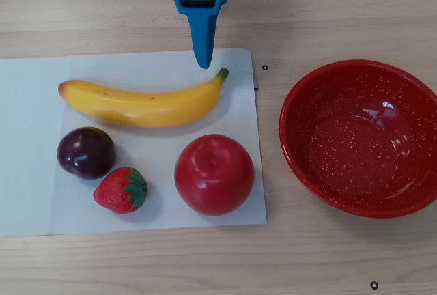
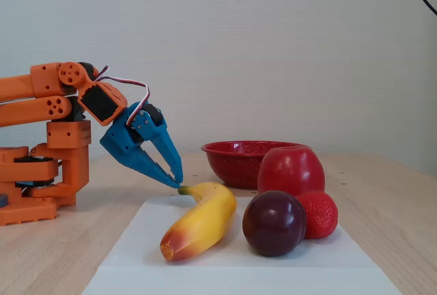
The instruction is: Grasp the banana and put it in the red bowl
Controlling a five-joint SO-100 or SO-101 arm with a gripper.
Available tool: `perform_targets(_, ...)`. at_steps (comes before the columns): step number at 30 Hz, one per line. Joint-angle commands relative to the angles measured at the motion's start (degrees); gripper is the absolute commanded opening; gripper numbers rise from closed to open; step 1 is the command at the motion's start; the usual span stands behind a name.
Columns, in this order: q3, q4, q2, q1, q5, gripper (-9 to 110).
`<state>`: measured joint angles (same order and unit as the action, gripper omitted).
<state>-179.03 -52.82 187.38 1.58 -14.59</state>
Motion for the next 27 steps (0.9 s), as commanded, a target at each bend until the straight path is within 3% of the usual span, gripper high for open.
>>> perform_targets(1, -0.97, 0.00, 1.23, -0.44, 1.14, 0)
perform_targets(17, -0.62, 0.79, -0.18, 1.41, 5.36, 0)
perform_targets(27, 12.22, -5.27, -8.35, 0.53, 7.73, 0)
